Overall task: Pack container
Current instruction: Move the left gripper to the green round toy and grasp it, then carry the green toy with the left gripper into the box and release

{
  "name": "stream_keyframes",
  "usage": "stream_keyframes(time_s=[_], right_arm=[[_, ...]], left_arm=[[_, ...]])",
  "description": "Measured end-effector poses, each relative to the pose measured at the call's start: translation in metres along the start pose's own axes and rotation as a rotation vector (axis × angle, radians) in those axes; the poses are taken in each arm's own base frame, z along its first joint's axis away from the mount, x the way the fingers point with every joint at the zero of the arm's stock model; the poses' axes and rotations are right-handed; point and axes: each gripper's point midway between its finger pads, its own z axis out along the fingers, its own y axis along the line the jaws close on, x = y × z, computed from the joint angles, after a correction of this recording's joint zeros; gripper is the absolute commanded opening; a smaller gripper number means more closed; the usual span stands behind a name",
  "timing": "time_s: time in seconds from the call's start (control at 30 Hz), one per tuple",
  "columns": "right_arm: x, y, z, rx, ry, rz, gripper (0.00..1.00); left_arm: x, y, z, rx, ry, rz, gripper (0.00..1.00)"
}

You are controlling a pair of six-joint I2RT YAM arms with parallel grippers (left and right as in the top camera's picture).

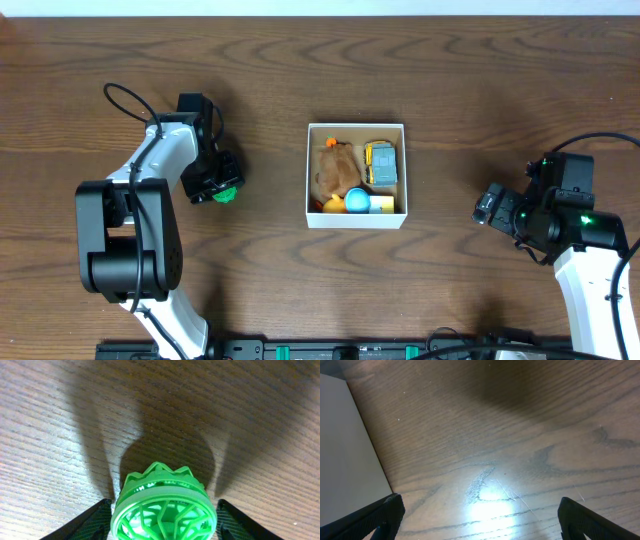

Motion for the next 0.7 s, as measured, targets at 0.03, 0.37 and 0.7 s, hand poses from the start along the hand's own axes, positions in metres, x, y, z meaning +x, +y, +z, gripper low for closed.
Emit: stream_keyframes(time_s=[0.03, 0.37, 0.7], right_arm=[[0.0, 0.0, 0.0, 0.0, 0.0, 0.0, 0.99], [0.0, 0.0, 0.0, 0.0, 0.0, 0.0, 0.99], [0.0, 0.0, 0.0, 0.0, 0.0, 0.0, 0.99]], left_arm=[[0.0, 0.0, 0.0, 0.0, 0.0, 0.001, 0.64], [0.0001, 0.0, 0.0, 0.0, 0.0, 0.0, 0.54], [0.0003, 0.0001, 0.0, -0.001, 0.001, 0.0, 0.41]])
